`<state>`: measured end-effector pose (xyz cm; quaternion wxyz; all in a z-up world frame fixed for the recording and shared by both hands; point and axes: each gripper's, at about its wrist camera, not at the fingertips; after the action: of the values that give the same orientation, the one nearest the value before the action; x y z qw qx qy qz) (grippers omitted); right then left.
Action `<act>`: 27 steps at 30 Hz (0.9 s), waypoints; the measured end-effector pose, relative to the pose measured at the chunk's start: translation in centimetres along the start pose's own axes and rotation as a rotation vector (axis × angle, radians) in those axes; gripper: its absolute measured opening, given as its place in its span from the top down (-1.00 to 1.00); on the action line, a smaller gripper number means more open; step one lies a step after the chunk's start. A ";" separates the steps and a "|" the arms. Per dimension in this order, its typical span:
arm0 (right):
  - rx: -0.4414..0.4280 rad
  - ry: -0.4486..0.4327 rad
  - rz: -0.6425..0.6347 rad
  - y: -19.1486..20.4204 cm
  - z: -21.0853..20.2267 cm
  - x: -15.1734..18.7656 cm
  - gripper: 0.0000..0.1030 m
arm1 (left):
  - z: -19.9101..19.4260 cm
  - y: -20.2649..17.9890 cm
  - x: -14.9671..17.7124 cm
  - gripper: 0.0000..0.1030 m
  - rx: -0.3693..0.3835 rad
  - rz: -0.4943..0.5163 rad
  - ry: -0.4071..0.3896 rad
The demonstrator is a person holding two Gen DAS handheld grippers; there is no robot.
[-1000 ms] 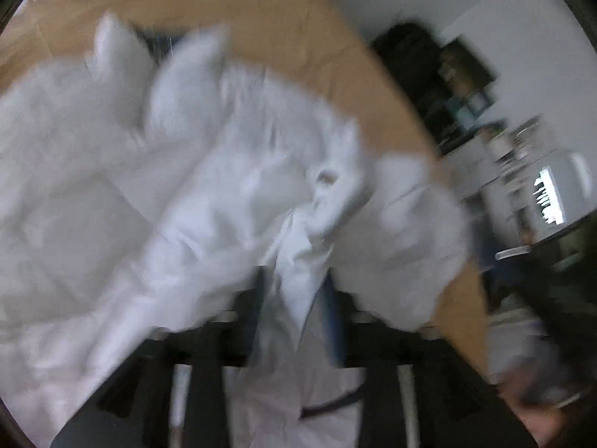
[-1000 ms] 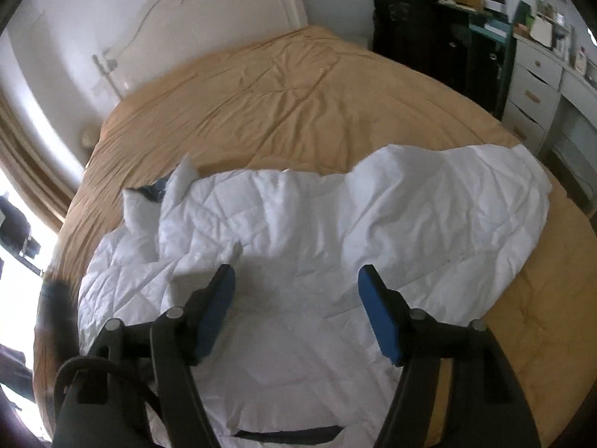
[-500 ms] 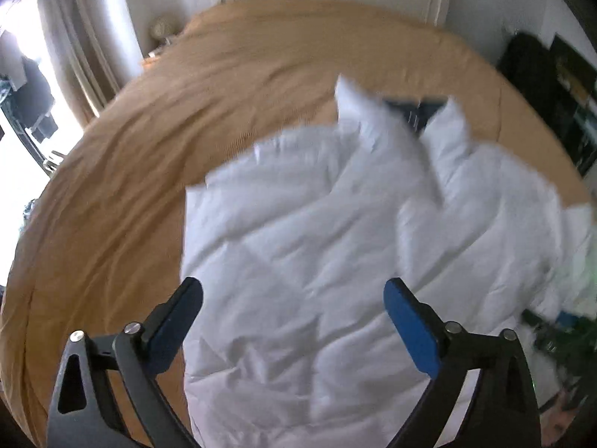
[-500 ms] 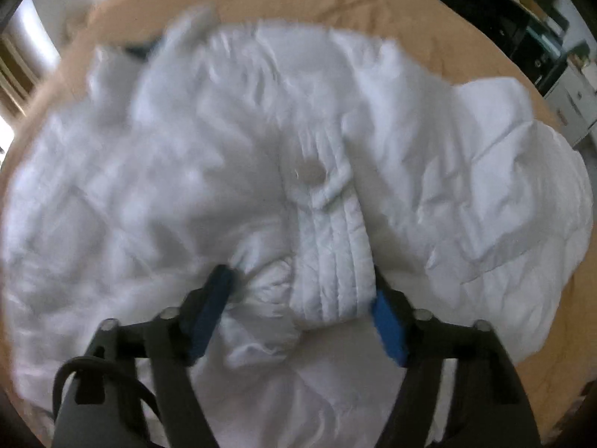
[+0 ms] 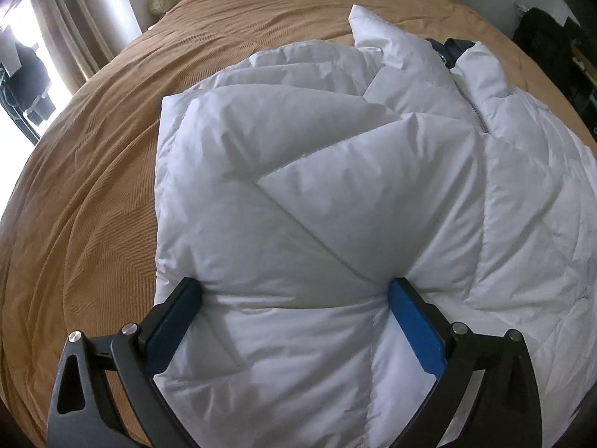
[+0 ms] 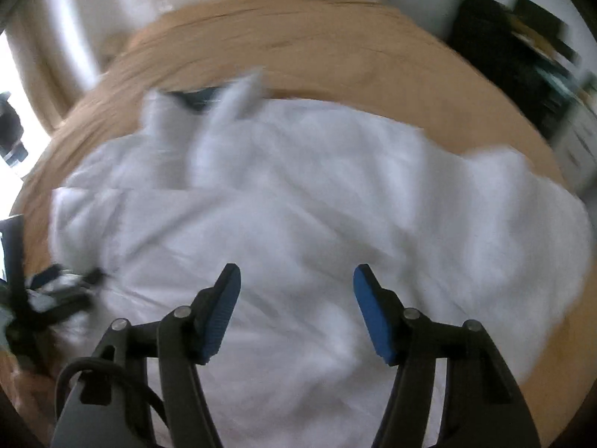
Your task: Fold large clothes
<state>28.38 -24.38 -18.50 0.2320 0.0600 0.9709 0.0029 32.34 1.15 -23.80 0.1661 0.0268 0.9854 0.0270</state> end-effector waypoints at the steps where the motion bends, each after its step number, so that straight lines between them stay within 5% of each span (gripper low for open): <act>1: 0.008 0.019 -0.004 0.6 1.4 -0.7 -0.20 | -0.1 0.1 0.1 -0.97 -0.002 0.008 -0.002; 5: 0.061 0.109 0.058 -1.2 7.5 -1.6 -0.16 | -0.3 -0.1 1.0 -0.97 0.010 0.025 -0.005; 8: 0.081 0.073 0.071 -2.2 6.4 -1.6 0.16 | -0.4 -0.3 1.0 -0.97 -0.004 0.024 -0.013; 13: 0.064 -0.013 -0.037 -1.5 0.6 2.4 -0.24 | -0.9 -0.1 1.1 -0.90 0.009 0.011 -0.015; 15: 0.139 0.011 -0.088 -1.2 1.4 3.8 -0.57 | -2.1 -0.1 1.5 -0.56 0.021 0.002 -0.027; 17: 0.208 0.090 -0.074 -2.4 4.3 4.8 -0.57 | -4.6 -0.1 2.4 -0.56 0.060 0.012 -0.053; 18: 0.176 0.111 -0.042 -3.2 5.2 4.5 -0.55 | -5.6 -0.2 3.0 -0.56 0.069 0.015 -0.050; 22: 0.043 0.028 0.110 -8.4 1.5 3.9 -0.57 | -7.5 -0.7 5.1 -0.63 0.109 0.013 -0.052; 27: 0.092 -0.045 0.318 -19.4 -3.8 2.8 -0.65 | -4.0 -2.2 6.3 -0.65 0.076 0.030 0.028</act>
<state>21.97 -43.19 -17.04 0.2471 0.2233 0.9429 -0.0060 24.93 -0.85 -22.21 0.1508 0.0475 0.9874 -0.0076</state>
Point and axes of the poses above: each gripper's, at about its wrist camera, not at the fingertips, and z roughly the way its jaws point, y to its left, x to its underside, and after that the axes turned 6 degrees about y, right-handed
